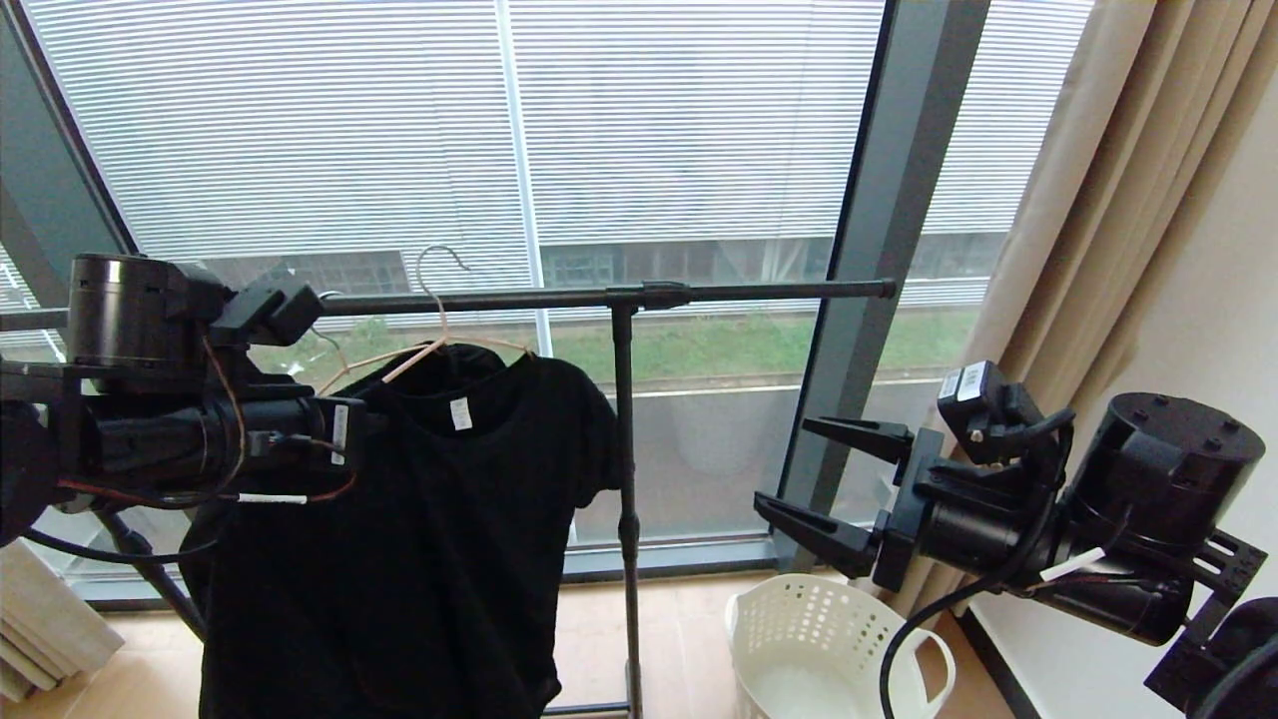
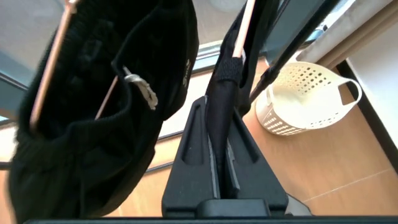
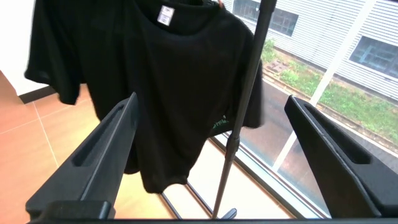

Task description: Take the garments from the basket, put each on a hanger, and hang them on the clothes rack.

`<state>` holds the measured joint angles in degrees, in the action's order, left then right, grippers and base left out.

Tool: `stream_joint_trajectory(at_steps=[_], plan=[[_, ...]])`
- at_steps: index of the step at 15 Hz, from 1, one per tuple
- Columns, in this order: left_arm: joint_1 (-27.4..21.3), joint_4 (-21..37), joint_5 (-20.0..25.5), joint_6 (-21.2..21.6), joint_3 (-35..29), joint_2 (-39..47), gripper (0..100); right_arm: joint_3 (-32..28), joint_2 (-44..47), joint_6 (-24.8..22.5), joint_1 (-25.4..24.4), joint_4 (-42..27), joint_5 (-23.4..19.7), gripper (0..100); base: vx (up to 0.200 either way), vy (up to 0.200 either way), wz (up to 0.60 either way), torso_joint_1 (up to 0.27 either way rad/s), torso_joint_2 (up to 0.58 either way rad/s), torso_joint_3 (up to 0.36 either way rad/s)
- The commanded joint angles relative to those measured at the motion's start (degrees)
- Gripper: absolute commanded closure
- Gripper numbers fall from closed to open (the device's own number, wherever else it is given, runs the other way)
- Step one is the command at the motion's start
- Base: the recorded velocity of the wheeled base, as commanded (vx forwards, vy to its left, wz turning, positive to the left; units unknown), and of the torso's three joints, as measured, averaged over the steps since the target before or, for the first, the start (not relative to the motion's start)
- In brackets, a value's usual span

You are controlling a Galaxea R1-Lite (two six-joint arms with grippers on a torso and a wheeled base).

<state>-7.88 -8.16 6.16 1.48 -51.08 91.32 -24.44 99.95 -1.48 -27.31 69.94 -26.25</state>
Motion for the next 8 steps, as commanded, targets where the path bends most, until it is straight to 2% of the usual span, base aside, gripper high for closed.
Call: stream_joint_trajectory(at_steps=[1,5,8], plan=[[-0.04,-0.19,0.0,0.02,-0.86,2.99,100,0.01,0.24,-0.02,-0.03,0.02,-0.03,0,0.0,0.0,0.0,0.0,0.0,0.0],[-0.3,-3.01,0.0,-1.12,-1.39,5.8,100,0.1,0.33,-0.02,-0.03,0.11,-0.03,0,0.0,0.0,0.0,0.0,0.0,0.0],[-0.56,-3.09,0.0,-1.12,-1.48,6.5,100,0.1,0.33,-0.02,-0.03,0.02,-0.03,0,0.0,0.0,0.0,0.0,0.0,0.0]])
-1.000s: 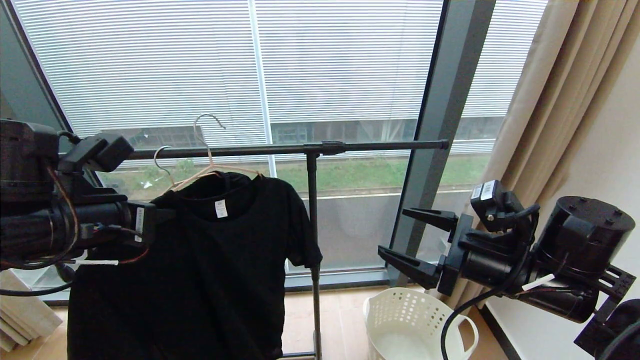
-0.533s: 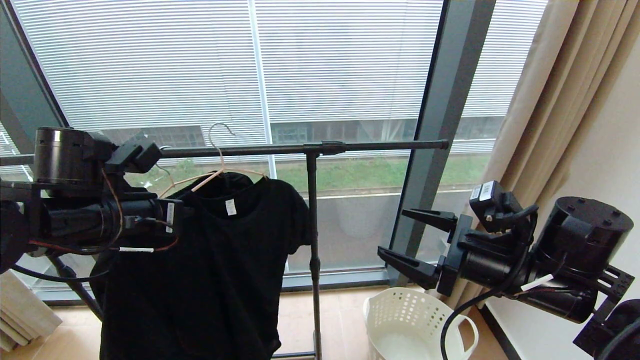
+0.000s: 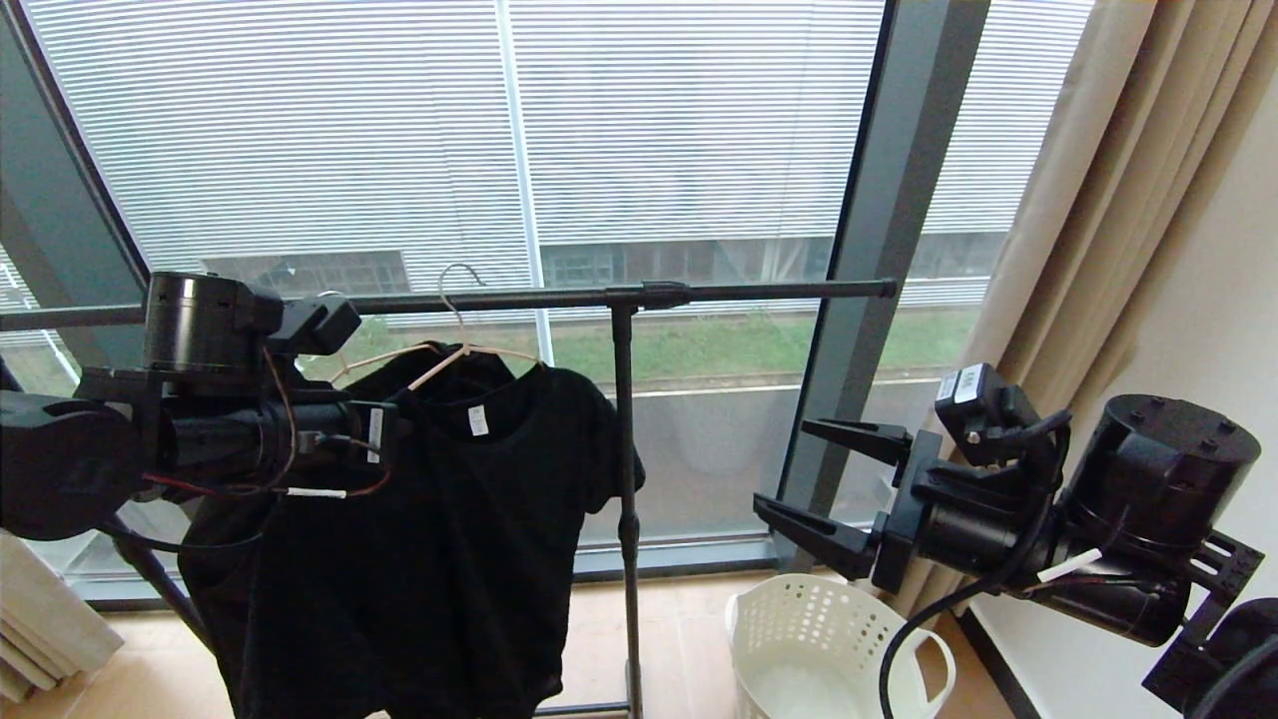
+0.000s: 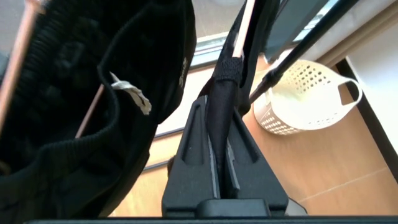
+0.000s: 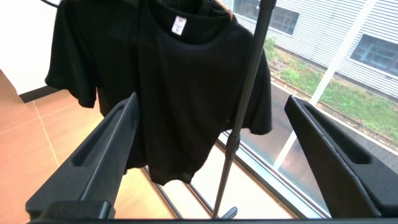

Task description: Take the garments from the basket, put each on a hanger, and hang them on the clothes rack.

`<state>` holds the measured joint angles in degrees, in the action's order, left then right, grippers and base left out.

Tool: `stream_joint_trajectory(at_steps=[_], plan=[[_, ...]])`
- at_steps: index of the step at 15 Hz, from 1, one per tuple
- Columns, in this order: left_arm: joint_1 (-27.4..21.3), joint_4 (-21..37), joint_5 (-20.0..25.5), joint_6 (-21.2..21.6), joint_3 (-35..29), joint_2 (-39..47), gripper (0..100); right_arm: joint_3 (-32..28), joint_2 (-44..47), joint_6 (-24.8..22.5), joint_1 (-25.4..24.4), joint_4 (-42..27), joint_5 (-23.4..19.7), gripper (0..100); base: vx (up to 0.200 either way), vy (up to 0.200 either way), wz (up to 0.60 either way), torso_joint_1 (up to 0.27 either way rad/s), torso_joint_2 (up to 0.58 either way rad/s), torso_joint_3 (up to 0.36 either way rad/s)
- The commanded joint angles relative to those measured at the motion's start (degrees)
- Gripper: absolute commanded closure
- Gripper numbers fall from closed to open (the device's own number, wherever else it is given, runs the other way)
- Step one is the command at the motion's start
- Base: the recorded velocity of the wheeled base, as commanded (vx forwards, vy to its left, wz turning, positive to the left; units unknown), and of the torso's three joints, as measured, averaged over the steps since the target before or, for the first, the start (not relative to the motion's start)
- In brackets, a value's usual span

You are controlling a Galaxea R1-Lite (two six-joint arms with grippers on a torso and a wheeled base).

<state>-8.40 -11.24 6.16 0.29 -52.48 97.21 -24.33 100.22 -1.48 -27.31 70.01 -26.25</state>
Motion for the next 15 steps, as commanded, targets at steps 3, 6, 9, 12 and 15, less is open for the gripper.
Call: stream_joint_trajectory(at_steps=[3,6,9,12,15], plan=[[-0.3,-0.01,0.0,-0.56,0.01,0.88,100,0.07,0.06,-0.02,-0.03,0.04,-0.03,0,0.0,0.0,0.0,0.0,0.0,0.0],[-0.39,-0.01,0.08,-0.73,0.19,1.32,100,0.07,0.06,-0.02,-0.03,0.04,-0.03,0,0.0,0.0,0.0,0.0,0.0,0.0],[-0.39,-0.01,0.0,-0.64,0.1,1.76,100,0.07,0.15,-0.02,-0.03,0.04,-0.03,0,0.0,0.0,0.0,0.0,0.0,0.0],[-0.39,-0.01,0.0,-0.64,0.19,1.67,100,0.07,0.15,-0.02,-0.03,0.04,-0.03,0,0.0,0.0,0.0,0.0,0.0,0.0],[-0.39,-0.01,0.0,-0.64,0.27,1.58,0,0.07,0.15,-0.02,-0.03,0.04,-0.03,0,0.0,0.0,0.0,0.0,0.0,0.0]])
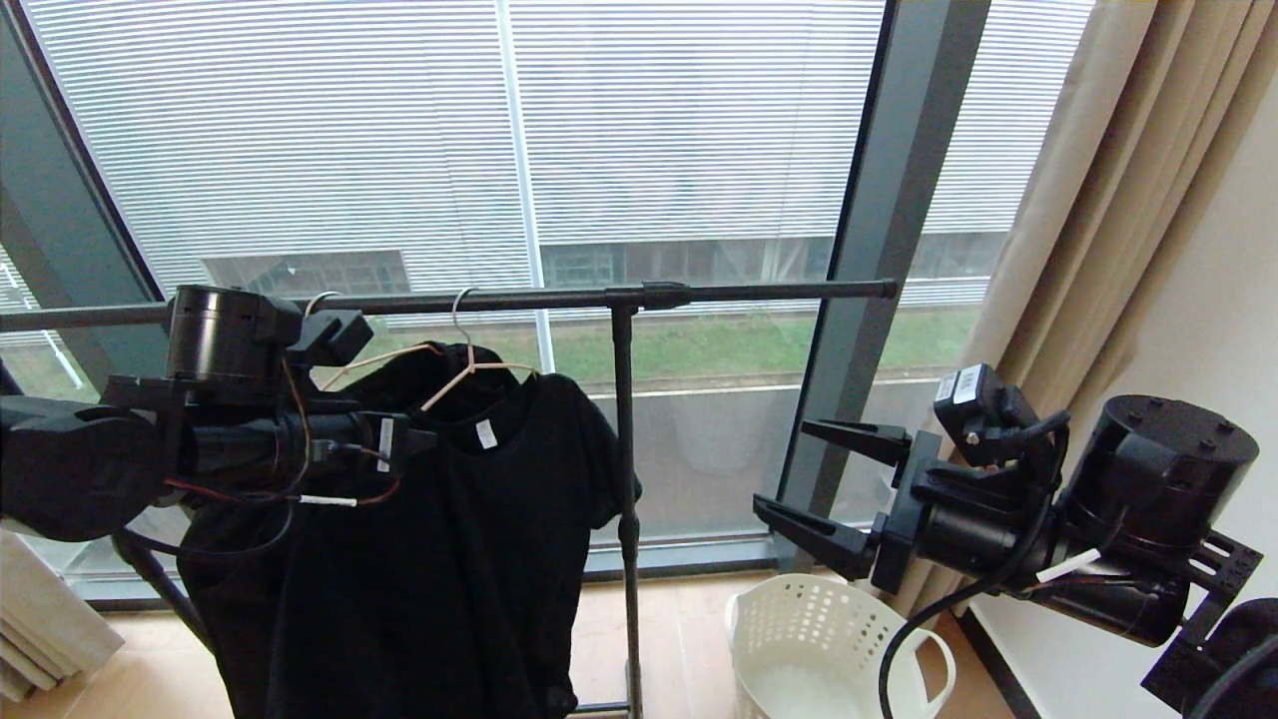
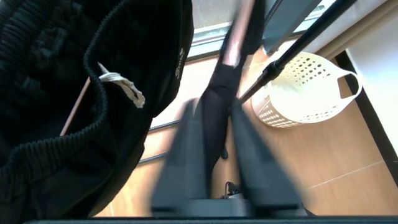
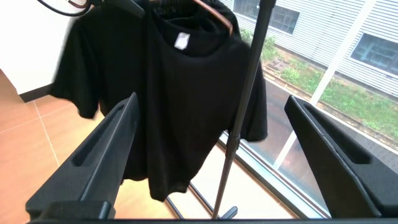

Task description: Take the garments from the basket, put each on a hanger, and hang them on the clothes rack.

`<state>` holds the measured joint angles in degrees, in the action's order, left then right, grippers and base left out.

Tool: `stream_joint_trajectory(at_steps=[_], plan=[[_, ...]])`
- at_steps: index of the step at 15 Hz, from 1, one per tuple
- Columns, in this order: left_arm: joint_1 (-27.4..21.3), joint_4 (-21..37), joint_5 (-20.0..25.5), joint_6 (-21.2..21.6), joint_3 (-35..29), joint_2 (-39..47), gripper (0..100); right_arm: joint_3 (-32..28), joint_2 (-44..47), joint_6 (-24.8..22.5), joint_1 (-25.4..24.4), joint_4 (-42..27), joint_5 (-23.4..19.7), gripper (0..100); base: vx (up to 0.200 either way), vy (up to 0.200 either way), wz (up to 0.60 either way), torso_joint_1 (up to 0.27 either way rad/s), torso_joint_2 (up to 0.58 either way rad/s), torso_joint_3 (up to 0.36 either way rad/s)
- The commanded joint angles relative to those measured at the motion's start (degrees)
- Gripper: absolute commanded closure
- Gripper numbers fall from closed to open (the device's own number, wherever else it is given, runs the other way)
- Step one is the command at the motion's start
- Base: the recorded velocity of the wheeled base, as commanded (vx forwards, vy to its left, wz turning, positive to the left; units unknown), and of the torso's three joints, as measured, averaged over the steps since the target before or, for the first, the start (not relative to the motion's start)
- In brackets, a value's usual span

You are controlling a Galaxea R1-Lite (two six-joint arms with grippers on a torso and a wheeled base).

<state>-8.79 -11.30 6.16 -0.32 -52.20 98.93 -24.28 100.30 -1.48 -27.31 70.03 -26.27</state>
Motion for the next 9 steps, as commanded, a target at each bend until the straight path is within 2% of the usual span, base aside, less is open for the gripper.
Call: stream_joint_trajectory(at_steps=[1,9], plan=[[0.0,0.05,0.0,-0.03,-0.01,-0.14,0,0.03,0.07,-0.02,-0.03,0.01,-0.01,0,0.0,0.0,0.0,0.0,0.0,0.0],[-0.35,0.05,0.0,-0.12,0.34,-0.14,0,-0.06,0.77,-0.11,-0.03,0.01,-0.01,0,0.0,0.0,0.0,0.0,0.0,0.0]])
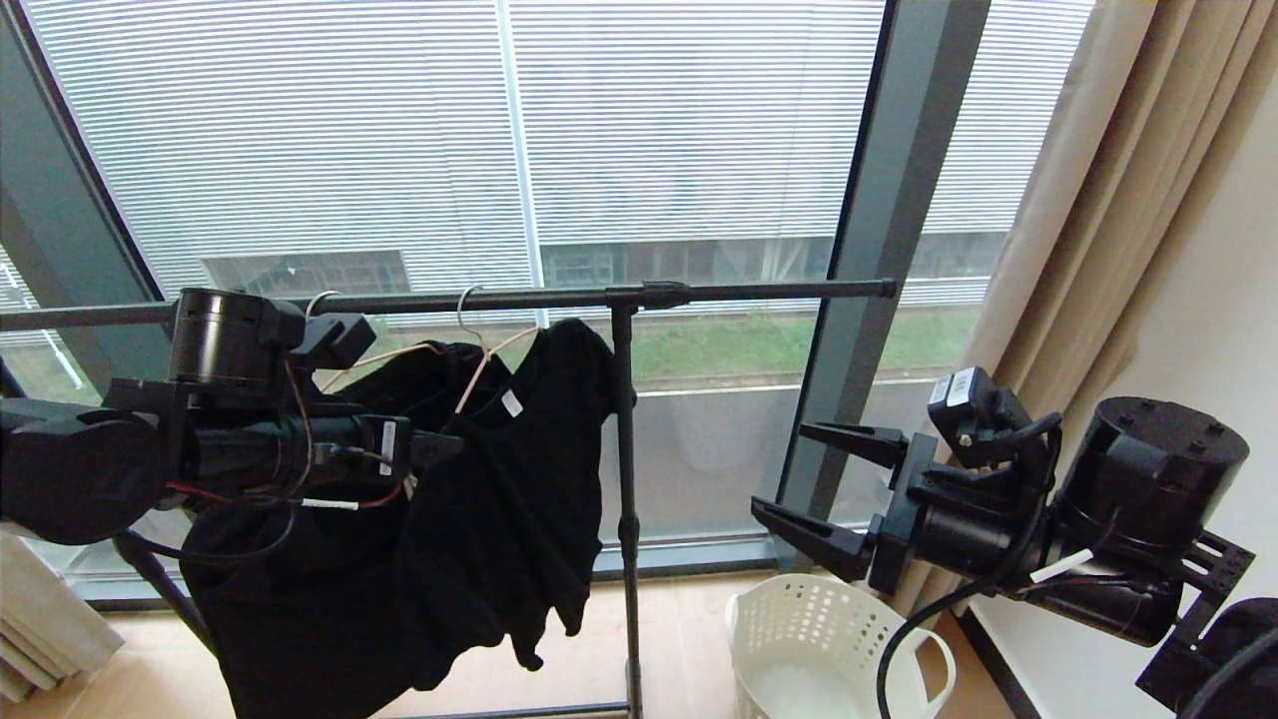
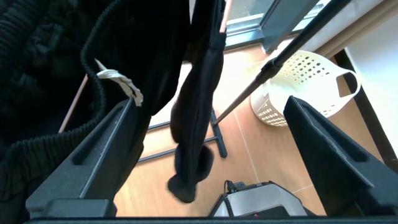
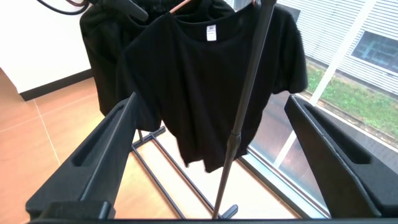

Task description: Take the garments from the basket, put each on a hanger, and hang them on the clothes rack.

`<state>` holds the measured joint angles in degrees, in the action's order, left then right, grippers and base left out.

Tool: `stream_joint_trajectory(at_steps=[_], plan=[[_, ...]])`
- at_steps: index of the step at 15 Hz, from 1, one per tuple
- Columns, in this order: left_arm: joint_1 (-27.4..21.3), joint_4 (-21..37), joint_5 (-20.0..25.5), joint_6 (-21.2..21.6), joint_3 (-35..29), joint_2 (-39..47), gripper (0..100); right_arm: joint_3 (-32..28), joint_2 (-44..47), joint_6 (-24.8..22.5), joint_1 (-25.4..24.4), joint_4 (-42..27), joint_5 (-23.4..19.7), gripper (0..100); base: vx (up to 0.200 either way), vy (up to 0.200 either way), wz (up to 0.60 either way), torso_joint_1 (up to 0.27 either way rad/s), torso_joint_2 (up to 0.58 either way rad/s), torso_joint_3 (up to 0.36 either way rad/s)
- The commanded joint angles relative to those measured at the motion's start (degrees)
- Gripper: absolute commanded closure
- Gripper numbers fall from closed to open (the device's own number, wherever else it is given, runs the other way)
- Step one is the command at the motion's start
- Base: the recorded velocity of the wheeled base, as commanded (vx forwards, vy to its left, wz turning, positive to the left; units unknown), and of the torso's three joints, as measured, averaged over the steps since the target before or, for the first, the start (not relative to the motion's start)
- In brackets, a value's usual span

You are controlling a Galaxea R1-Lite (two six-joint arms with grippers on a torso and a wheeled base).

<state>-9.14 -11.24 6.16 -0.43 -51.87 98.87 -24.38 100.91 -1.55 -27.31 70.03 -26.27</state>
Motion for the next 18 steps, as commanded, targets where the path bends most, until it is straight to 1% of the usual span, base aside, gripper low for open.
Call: stream_joint_trajectory(at_steps=[1,8,10,12,15,17,18], plan=[[0.0,-0.01,0.0,-0.01,0.02,-0.08,0,0.04,0.16,-0.03,-0.03,0.01,-0.01,0,0.0,0.0,0.0,0.0,0.0,0.0],[-0.09,-0.01,0.0,-0.1,0.54,-0.6,0,0.12,0.07,-0.12,-0.03,0.01,-0.01,0,0.0,0.0,0.0,0.0,0.0,0.0],[-1.14,0.08,-0.71,-1.24,1.42,-2.8,0,0.3,-0.54,-0.12,-0.03,0.01,-0.01,0,0.0,0.0,0.0,0.0,0.0,0.0],[-1.67,0.25,-3.43,-1.51,3.71,-7.55,0,0.65,-1.86,-0.12,-0.03,0.01,-0.01,0,0.0,0.0,0.0,0.0,0.0,0.0],[-1.84,0.69,-3.78,-1.59,7.4,-13.61,0,1.18,-4.59,-0.12,-0.11,0.01,-0.01,0,0.0,0.0,0.0,0.0,0.0,0.0],[-2.9,0.6,-3.87,-1.59,10.3,-16.34,0,1.44,-5.55,-0.12,-0.03,0.01,-0.01,0,0.0,0.0,0.0,0.0,0.0,0.0],[-2.99,0.6,-3.96,-1.59,12.58,-18.27,0,1.88,-5.73,-0.12,-0.03,0.01,-0.01,0,0.0,0.0,0.0,0.0,0.0,0.0]])
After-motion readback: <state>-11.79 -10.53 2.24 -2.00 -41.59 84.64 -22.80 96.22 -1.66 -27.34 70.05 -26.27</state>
